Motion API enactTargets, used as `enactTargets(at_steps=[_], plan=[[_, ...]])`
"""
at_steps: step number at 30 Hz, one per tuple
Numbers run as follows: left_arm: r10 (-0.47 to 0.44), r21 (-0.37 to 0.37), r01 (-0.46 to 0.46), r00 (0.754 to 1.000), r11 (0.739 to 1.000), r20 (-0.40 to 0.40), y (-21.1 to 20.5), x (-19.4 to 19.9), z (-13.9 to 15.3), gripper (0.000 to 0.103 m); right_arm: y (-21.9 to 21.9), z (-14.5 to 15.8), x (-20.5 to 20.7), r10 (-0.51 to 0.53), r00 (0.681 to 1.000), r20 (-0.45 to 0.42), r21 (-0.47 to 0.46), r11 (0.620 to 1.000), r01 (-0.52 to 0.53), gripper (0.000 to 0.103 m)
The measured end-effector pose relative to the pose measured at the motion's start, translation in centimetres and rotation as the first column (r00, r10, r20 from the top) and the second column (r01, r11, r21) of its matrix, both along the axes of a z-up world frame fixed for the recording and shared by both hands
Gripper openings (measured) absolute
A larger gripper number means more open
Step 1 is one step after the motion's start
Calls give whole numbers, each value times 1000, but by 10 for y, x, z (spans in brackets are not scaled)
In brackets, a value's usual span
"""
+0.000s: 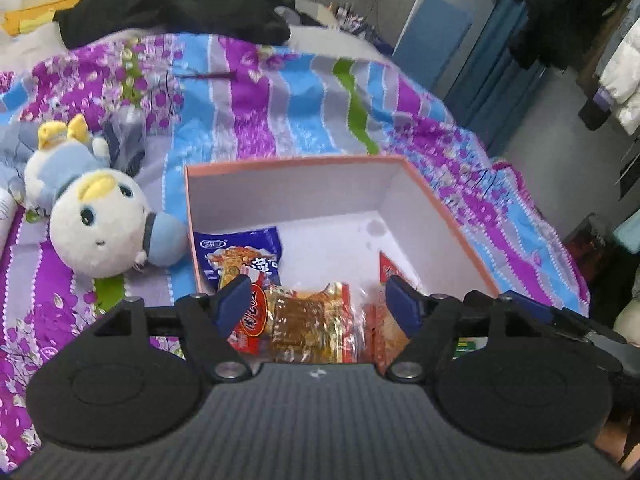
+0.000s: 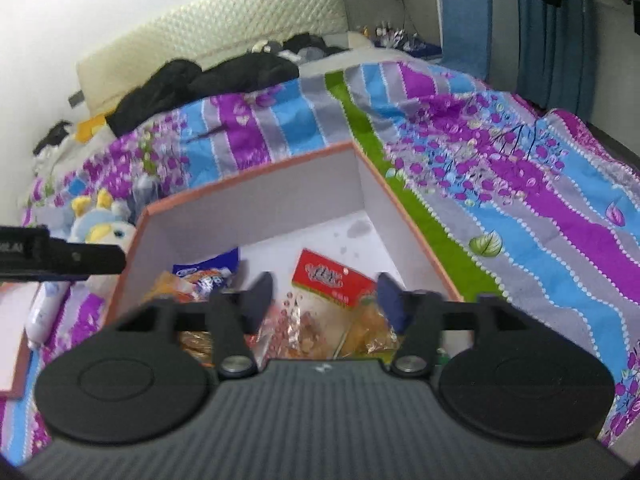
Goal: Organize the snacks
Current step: 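Withdraw both tools up and away from the pink box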
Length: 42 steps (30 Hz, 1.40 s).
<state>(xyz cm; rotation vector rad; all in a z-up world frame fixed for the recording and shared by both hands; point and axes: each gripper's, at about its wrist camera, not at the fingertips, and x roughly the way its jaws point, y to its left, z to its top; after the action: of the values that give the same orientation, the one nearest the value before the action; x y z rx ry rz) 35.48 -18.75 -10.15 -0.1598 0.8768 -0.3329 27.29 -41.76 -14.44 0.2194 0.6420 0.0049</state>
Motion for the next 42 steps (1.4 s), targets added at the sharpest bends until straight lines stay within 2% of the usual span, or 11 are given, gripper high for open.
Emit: enactTargets(at_steps=[4,8,14,20,29,42], plan=[[-17,17,15,997,1000,70,1,-21,33,79,-2,29,-15,-11,998,67,5,1000,11,63],[-33,51,27,994,998,104,1,-47,63,79,-1,64,-38,-25,990,140,23,999,22,63],[-51,18,48,985,999,167,11,-85,102,79,10,105,-77,-9,975,222,-2,1000,10,63],[-58,11,57,969,998,240,22,-126,126,79,21,126,-115,13,960,280,-9,1000,-11,63],[-43,-19,51,952,999,303,40,-173,137,79,30,126,-157,0,951,308,13,1000,-4,63],[-35,-23,45,943,999,331,54,-233,124,79,44,98,-208,-15,961,275,20,1000,10,63]])
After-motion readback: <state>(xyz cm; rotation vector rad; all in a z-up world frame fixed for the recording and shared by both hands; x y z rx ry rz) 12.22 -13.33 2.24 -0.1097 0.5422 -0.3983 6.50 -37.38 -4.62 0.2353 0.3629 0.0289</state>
